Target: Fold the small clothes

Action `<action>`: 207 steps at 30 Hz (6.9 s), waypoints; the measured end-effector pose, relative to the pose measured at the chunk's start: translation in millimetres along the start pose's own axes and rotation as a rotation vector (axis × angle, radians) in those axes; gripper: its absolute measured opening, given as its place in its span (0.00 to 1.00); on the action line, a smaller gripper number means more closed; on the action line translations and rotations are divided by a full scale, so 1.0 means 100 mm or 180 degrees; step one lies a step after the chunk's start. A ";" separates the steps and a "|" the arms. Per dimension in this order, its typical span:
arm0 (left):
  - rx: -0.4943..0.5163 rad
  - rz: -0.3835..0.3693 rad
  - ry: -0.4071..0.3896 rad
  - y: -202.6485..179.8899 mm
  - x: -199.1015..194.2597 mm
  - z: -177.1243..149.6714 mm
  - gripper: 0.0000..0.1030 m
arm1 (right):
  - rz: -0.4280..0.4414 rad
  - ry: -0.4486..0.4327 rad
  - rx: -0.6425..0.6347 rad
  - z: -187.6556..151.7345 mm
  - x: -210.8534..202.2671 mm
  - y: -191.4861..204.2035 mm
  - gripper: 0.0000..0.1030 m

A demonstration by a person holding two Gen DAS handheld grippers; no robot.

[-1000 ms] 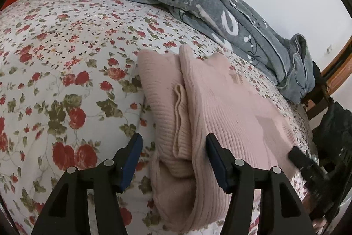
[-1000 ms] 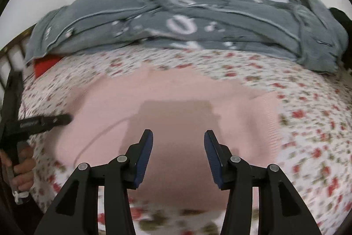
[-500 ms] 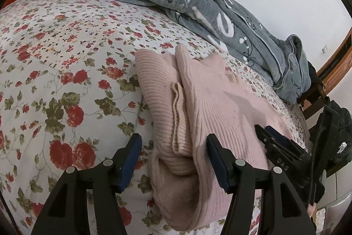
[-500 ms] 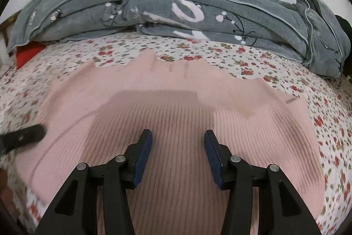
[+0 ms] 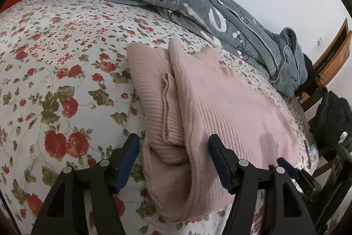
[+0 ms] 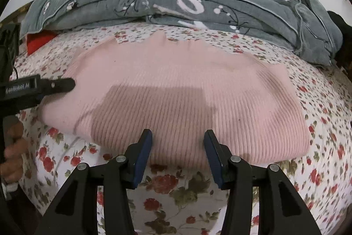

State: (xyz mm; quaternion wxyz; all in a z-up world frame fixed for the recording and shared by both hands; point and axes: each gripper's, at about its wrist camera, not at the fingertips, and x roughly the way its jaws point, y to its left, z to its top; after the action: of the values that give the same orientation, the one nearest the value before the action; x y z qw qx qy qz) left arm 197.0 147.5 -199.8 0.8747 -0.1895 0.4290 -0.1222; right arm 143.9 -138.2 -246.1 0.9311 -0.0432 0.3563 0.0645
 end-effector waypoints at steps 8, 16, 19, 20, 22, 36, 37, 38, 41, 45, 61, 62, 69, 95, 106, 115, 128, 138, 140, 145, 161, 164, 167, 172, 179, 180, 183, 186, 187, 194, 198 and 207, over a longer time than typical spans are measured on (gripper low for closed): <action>-0.0212 0.0040 0.0063 -0.03 0.12 0.14 0.49 | -0.0015 -0.0182 0.0005 0.20 0.24 0.00 0.46; -0.0341 0.0114 -0.0032 -0.17 0.00 0.28 0.22 | 0.0640 -0.0119 0.0109 -0.03 -0.16 -0.24 0.46; -0.0238 0.0181 -0.0137 -0.37 -0.12 0.35 0.21 | 0.0793 -0.0225 0.0282 -0.05 -0.41 -0.55 0.46; -0.0219 0.0174 -0.0172 -0.45 -0.16 0.39 0.21 | 0.0791 -0.0264 0.0317 -0.06 -0.47 -0.63 0.46; -0.0246 0.0139 -0.0222 -0.61 -0.23 0.47 0.21 | 0.0752 -0.0339 0.0387 -0.08 -0.59 -0.82 0.46; 0.0286 -0.0150 -0.0136 -2.31 0.09 0.56 0.20 | 0.0235 -0.0586 0.1165 -0.48 -1.05 -2.33 0.46; 0.0333 -0.0186 -0.0088 -2.45 0.19 0.50 0.20 | 0.0200 -0.0595 0.1198 -0.50 -1.06 -2.39 0.46; 0.0362 -0.0203 -0.0038 -2.56 0.30 0.44 0.20 | 0.0170 -0.0601 0.1221 -0.53 -1.08 -2.47 0.46; 0.0542 -0.0134 0.0128 -2.87 0.65 0.20 0.20 | 0.0101 -0.0590 0.1346 -0.60 -1.04 -2.63 0.46; 0.0651 -0.0079 0.0398 -3.02 1.00 -0.03 0.25 | 0.0117 -0.0495 0.1412 -0.65 -0.97 -2.73 0.46; 0.0512 -0.0235 -0.0001 -2.02 0.26 0.38 0.59 | 0.1151 -0.0436 0.1484 0.13 -0.40 -2.26 0.53; 0.0521 -0.0162 -0.0026 -1.93 0.24 0.39 0.59 | 0.1155 -0.0462 0.1559 0.20 -0.36 -2.24 0.55; 0.0307 -0.0012 0.0013 -1.28 0.25 0.41 0.59 | 0.1136 -0.0065 0.1692 0.59 0.22 -2.02 0.61; 0.0813 -0.0278 0.0185 -1.52 0.09 -0.25 0.67 | 0.0989 -0.0569 0.0958 0.17 -0.75 -1.96 0.51; 0.1582 0.0331 -0.0020 -2.04 0.24 -0.69 0.67 | 0.0922 -0.0163 0.0835 -0.37 -0.45 -1.88 0.50; 0.1536 0.0347 -0.0056 -2.06 0.40 -0.71 0.25 | 0.0924 -0.0063 0.0850 -0.32 -0.05 -1.73 0.23; 0.1199 0.0158 0.0072 -1.75 0.38 -0.64 0.25 | 0.0887 -0.0300 0.0748 -0.39 -0.47 -1.87 0.18; 0.1165 0.0163 0.0036 -1.70 0.38 -0.63 0.34 | 0.0946 -0.0693 0.0744 0.26 -0.68 -1.63 0.54; 0.1144 0.0013 0.0063 -1.69 0.37 -0.64 0.16 | 0.0861 -0.0466 0.0773 0.31 -0.44 -1.59 0.37; 0.1187 -0.0003 -0.0046 -1.71 0.31 -0.67 0.14 | 0.0942 -0.0779 0.0986 0.12 -0.57 -1.78 0.05; 0.1188 -0.0076 0.0082 -1.57 0.10 -0.71 0.23 | 0.0894 -0.0525 0.1119 -0.18 -0.47 -1.93 0.15; 0.1167 -0.0164 -0.0011 -1.54 -0.05 -0.66 0.23 | 0.0931 -0.0578 0.1161 -0.10 -0.50 -1.97 0.23; 0.1141 -0.0268 -0.0112 -1.61 -0.17 -0.54 0.23 | 0.0873 -0.0615 0.1056 0.02 -0.50 -1.94 0.24; 0.1136 -0.0344 -0.0199 -1.95 -0.04 -0.27 0.53 | 0.0678 -0.0535 0.0850 0.11 -0.37 -1.83 0.28; 0.1332 0.0073 0.0001 -2.19 0.54 -0.33 0.53 | 0.0473 -0.0367 0.0838 -0.05 -0.08 -1.93 0.28; 0.1398 0.0138 -0.0001 -2.16 0.58 -0.40 0.57 | 0.0464 -0.0368 0.0804 -0.07 -0.06 -1.92 0.27; 0.1401 0.0058 0.0087 -2.04 0.60 -0.50 0.58 | 0.0487 -0.0354 0.0782 -0.11 -0.04 -1.91 0.27; 0.1108 -0.0174 0.0187 -1.88 0.54 -0.40 0.59 | 0.0476 -0.0303 0.0742 -0.07 -0.09 -1.93 0.40; 0.1054 -0.0201 0.0169 -1.84 0.50 -0.35 0.59 | 0.0499 -0.0317 0.0750 -0.02 -0.12 -1.95 0.42; 0.0984 -0.0192 0.0020 -1.80 0.42 -0.01 0.59 | 0.0758 -0.0378 0.1017 0.45 -0.01 -2.12 0.51; 0.0919 -0.0184 0.0049 -1.79 0.53 0.17 0.59 | 0.0883 -0.0052 0.1242 0.54 0.39 -2.17 0.54; 0.0931 -0.0042 0.0050 -1.79 0.67 0.35 0.59 | 0.0920 -0.0232 0.1006 0.52 0.42 -2.07 0.23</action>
State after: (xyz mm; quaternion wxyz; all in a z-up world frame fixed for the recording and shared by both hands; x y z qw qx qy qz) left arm 256.2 -30.7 -149.0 0.8888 -0.0619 0.4122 -0.1905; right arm 240.6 -332.3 -228.1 0.9197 0.1572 0.3306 0.1422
